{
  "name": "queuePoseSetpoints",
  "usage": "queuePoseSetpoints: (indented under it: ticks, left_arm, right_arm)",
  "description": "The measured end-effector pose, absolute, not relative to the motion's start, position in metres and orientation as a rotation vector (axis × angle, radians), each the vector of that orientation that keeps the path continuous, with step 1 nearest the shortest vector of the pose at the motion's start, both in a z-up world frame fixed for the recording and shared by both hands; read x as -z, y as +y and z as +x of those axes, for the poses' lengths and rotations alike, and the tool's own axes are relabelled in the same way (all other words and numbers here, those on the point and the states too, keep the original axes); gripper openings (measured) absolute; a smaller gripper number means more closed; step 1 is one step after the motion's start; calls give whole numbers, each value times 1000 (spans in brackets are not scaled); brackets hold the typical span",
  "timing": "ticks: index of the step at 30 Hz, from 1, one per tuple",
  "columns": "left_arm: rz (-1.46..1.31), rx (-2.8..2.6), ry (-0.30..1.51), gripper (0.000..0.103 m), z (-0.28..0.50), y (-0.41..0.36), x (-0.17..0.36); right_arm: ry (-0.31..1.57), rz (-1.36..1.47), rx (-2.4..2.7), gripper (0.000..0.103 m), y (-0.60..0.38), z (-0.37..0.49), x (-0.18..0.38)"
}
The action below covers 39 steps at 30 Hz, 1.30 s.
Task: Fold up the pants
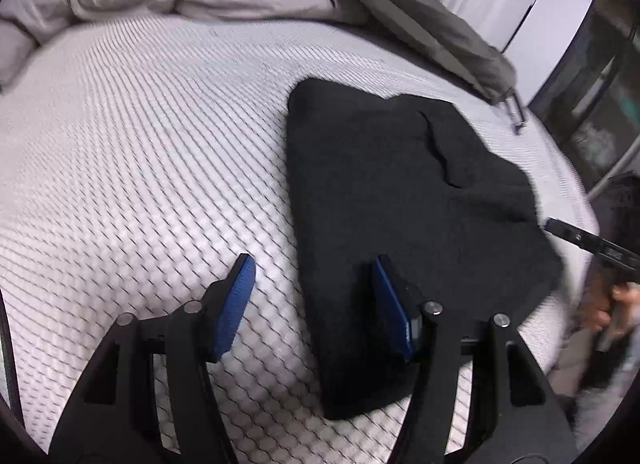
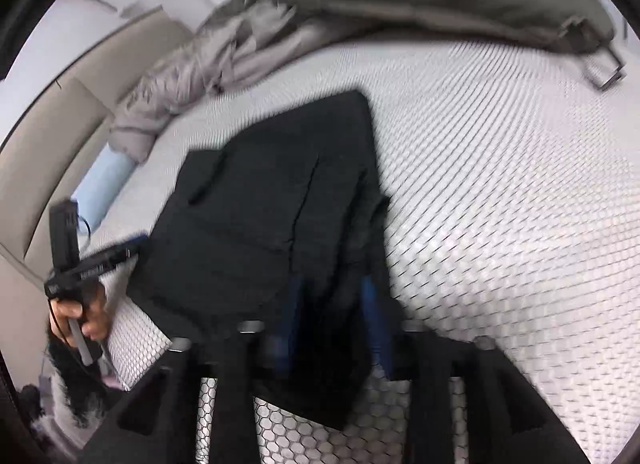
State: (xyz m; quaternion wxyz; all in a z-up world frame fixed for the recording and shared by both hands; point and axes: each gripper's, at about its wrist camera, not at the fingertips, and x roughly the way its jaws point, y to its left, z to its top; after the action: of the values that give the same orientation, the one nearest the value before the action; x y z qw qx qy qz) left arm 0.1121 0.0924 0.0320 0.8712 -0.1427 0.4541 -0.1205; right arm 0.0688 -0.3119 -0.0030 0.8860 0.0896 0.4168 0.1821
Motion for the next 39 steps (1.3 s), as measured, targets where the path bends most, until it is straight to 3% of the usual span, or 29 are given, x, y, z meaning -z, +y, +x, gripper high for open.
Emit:
queuePoseSetpoints:
  ticks: [3, 6, 10, 12, 17, 19, 24, 33, 38, 39]
  left_arm:
    - [-367, 359, 987, 39, 111, 95, -24]
    - [-366, 391, 992, 36, 111, 95, -19]
    - [-385, 397, 970, 25, 114, 103, -24]
    - [-380, 381, 919, 20, 116, 108, -35]
    - [-332, 234, 922, 25, 130, 114, -33]
    - [-333, 215, 940, 33, 131, 116, -26]
    - [-283, 201, 934, 40, 115, 120, -32]
    - [-284, 231, 925, 40, 86, 124, -40]
    - [-279, 229, 928, 40, 93, 117, -41]
    - [-275, 230, 929, 40, 94, 116, -40]
  right_arm:
    - [868, 313, -449, 59, -324, 76, 10]
    - [936, 388, -502, 58, -322, 94, 35]
    - [920, 346, -517, 33, -313, 101, 42]
    - [875, 348, -532, 26, -306, 101, 34]
    - [848, 306, -443, 25, -268, 125, 29]
    - [859, 278, -391, 36, -265, 130, 31]
    - [901, 288, -362, 55, -289, 122, 32]
    - [801, 357, -545, 49, -305, 77, 1]
    - [888, 341, -565, 49, -280, 92, 17]
    - [896, 345, -561, 44, -277, 95, 18]
